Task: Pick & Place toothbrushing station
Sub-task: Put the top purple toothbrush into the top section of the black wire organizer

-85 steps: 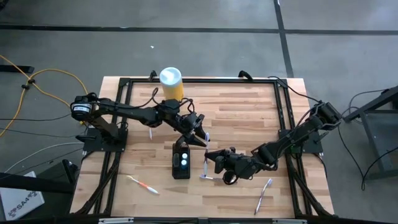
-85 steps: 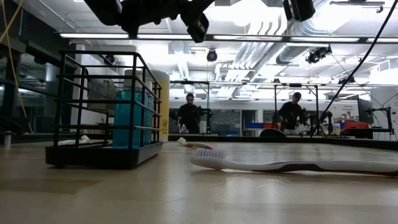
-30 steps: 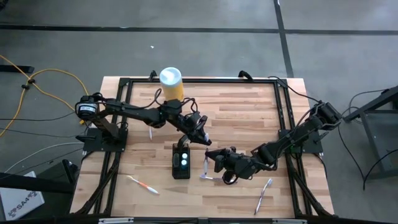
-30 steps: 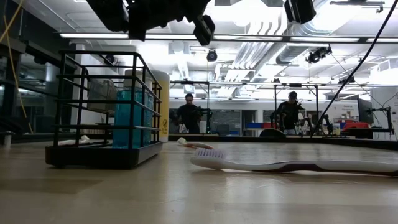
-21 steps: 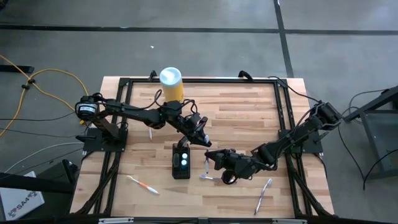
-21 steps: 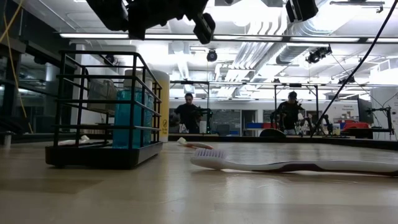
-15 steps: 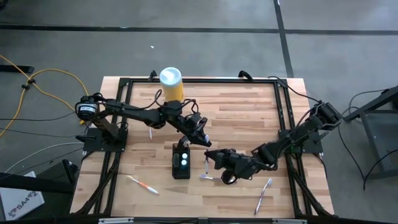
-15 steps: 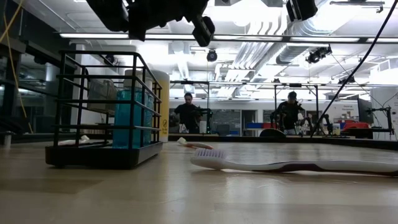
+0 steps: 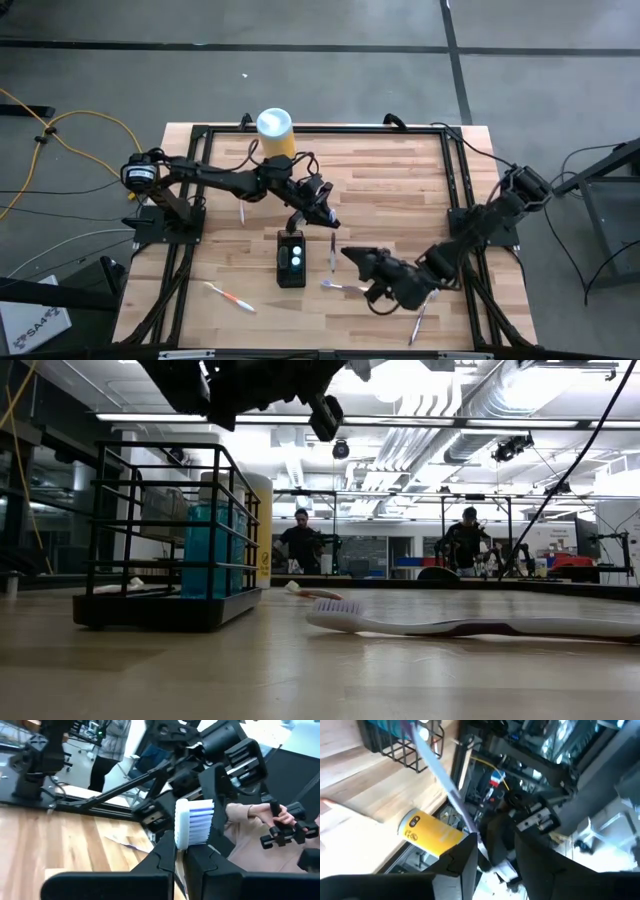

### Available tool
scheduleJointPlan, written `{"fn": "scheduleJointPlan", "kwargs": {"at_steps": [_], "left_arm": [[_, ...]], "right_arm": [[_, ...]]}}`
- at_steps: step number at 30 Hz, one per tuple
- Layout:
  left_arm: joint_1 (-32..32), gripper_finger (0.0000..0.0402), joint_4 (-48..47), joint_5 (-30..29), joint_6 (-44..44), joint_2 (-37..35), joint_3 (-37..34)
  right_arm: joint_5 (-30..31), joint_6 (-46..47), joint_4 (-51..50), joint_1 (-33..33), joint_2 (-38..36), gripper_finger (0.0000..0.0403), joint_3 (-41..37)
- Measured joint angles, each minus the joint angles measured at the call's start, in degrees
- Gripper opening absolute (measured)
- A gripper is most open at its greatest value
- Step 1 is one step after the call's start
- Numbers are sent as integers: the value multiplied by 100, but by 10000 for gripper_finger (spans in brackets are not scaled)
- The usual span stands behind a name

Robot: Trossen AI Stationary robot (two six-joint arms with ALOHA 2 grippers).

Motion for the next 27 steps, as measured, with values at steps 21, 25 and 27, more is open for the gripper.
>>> {"fn": "scheduleJointPlan", "kwargs": {"at_steps": [21, 25, 27], "left_arm": [[-1130, 5, -3773, -3852, 1833, -2014, -38], [-1711, 5, -3867, -4879, 1843, -2047, -52], [-1968, 5, -3927, -5446, 1841, -2049, -53]], "right_arm": [[792, 2955, -1157, 218, 0, 121, 2], [786, 3133, -1166, 218, 0, 121, 2], [785, 3195, -1169, 218, 0, 121, 2]]}}
